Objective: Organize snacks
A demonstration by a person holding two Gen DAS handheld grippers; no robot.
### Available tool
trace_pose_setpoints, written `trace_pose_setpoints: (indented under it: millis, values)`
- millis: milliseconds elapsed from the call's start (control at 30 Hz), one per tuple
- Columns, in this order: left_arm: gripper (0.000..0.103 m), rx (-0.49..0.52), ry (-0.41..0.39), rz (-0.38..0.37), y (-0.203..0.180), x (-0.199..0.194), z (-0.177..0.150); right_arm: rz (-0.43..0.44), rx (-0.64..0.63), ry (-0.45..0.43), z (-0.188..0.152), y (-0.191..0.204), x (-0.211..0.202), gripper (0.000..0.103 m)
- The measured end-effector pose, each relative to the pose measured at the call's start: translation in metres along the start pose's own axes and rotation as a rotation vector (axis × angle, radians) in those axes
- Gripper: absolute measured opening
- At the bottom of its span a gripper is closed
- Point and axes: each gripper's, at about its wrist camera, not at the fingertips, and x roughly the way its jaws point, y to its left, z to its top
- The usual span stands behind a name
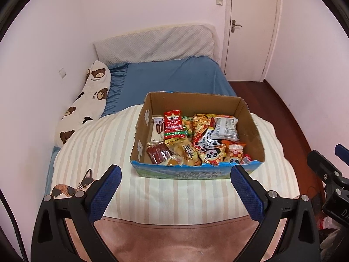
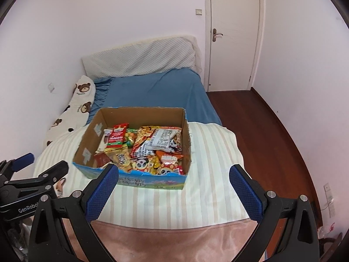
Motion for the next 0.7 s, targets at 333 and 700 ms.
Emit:
trace_pose_setpoints:
  millis: [333, 700]
  values:
    - [0.102, -0.005, 0.037, 0.012, -0.003, 0.034, 0.008, -0.050, 0.015, 0.032, 0.007, -0.004, 0.043, 0.103]
    - [0.102, -0.009, 0.060, 0.011, -0.004, 0.050, 0.010, -0.068, 0.008, 0.066, 0.003, -0.002, 0.062, 0.103]
